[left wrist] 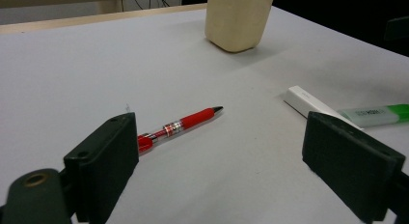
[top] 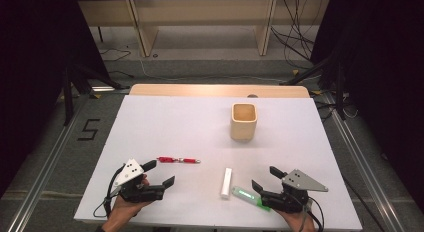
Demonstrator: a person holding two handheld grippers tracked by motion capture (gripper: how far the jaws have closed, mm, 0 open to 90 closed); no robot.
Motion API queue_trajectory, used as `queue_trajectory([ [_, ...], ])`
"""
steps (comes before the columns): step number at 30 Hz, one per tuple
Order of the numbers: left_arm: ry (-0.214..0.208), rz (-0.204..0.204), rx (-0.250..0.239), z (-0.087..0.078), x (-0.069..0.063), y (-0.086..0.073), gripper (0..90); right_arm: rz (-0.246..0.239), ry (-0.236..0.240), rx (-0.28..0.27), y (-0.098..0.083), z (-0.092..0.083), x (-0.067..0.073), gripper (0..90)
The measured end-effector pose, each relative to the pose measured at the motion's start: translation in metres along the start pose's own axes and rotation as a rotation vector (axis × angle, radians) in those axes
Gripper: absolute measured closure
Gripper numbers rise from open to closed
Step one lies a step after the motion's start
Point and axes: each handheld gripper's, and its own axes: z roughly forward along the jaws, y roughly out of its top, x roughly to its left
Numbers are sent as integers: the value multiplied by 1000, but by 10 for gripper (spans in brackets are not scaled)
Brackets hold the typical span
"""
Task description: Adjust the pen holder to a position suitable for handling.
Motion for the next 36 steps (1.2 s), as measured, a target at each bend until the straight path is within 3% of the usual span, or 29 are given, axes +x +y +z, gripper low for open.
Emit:
queue_trajectory([
  [14, -1, -2, -1, 1, -1, 0, 123, -2, -10, 9, 2, 3, -2, 250],
  [20, 0, -1, 2, 1, 0, 0, 123, 0, -41, 12, 7, 6, -10, 273],
  [27, 4, -4, 3, 1, 0, 0, 123, 24, -79, 15, 16, 15, -33, 373],
  [36, 8, -5, 3, 1, 1, -1, 123, 75, -135, 65, 23, 36, -67, 479],
])
